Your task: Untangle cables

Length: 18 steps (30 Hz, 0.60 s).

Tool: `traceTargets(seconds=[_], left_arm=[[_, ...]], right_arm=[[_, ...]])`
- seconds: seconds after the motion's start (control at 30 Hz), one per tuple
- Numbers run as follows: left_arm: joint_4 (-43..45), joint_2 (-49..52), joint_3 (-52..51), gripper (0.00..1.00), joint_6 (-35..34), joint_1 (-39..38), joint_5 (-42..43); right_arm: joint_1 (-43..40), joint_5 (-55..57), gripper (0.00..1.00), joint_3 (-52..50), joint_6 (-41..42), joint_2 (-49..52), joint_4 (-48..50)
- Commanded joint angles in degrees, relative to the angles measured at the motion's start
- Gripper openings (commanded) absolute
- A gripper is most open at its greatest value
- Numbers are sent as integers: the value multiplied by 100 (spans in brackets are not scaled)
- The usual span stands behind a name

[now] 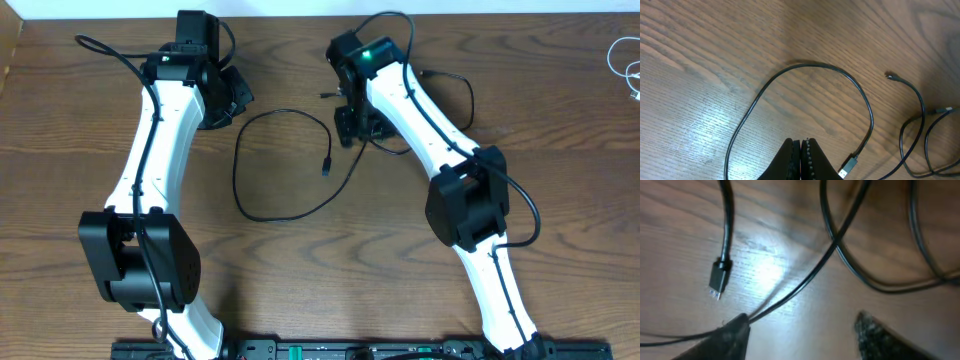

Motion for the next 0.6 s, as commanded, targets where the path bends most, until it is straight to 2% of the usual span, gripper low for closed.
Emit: traceTargets(seconds=[0.0,0.07,0.23,0.57], left_arm=[[-20,33,142,8,92,2,-57],[-17,33,142,8,92,2,-57],[-22,33,142,8,92,2,-57],[-35,33,142,9,92,2,-57]], right_arm=[[9,-190,68,-297,-48,-44,245],[28,-310,67,-433,-46,-44,455],[149,-356,49,-844,103,-44,1121],[166,-354,47,-1419,262,-44,1558]])
